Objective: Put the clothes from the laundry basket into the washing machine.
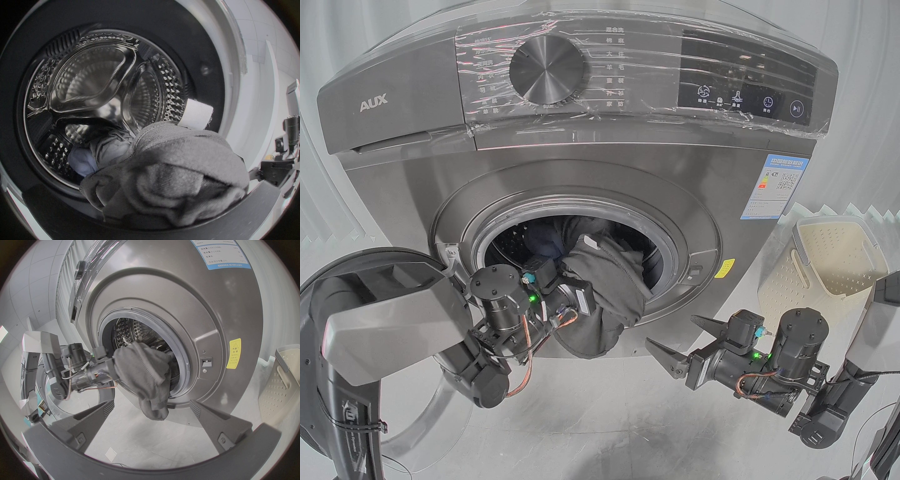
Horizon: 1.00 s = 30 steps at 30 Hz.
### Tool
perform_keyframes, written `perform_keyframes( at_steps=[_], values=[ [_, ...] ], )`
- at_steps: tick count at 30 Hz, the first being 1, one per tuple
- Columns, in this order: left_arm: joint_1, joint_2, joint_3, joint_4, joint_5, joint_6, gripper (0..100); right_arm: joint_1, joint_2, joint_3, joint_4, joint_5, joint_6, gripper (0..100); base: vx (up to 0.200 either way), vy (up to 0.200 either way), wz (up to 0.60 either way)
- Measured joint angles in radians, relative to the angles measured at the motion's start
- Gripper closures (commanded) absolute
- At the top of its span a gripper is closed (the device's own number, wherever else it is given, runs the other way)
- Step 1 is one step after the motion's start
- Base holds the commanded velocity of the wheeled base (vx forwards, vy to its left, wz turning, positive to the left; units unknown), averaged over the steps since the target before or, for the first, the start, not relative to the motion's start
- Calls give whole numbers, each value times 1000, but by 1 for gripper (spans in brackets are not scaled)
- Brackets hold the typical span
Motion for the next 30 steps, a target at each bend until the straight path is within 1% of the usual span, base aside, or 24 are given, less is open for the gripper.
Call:
perform_keyframes(
  at_steps=[5, 11, 17, 20, 26, 30],
  values=[
    [23, 85, -169, 8, 23, -2, 100, -1, 0, 0, 0, 1, -1, 0, 0, 0, 0],
    [59, 184, -357, 47, 36, 0, 100, 1, 1, 0, 0, 1, -2, 0, 0, 0, 0],
    [92, 252, -523, 181, 54, 10, 100, 6, 3, -1, 0, 0, -2, 0, 0, 0, 0],
    [101, 274, -621, 246, 73, 12, 100, 8, 5, -1, 0, 0, -2, 0, 0, 0, 0],
    [106, 314, -797, 317, 133, 11, 100, 9, 8, -1, 0, 0, -3, 0, 0, 0, 0],
    [107, 339, -863, 339, 153, 9, 100, 11, 9, -1, 0, 0, -4, 0, 0, 0, 0]
  ],
)
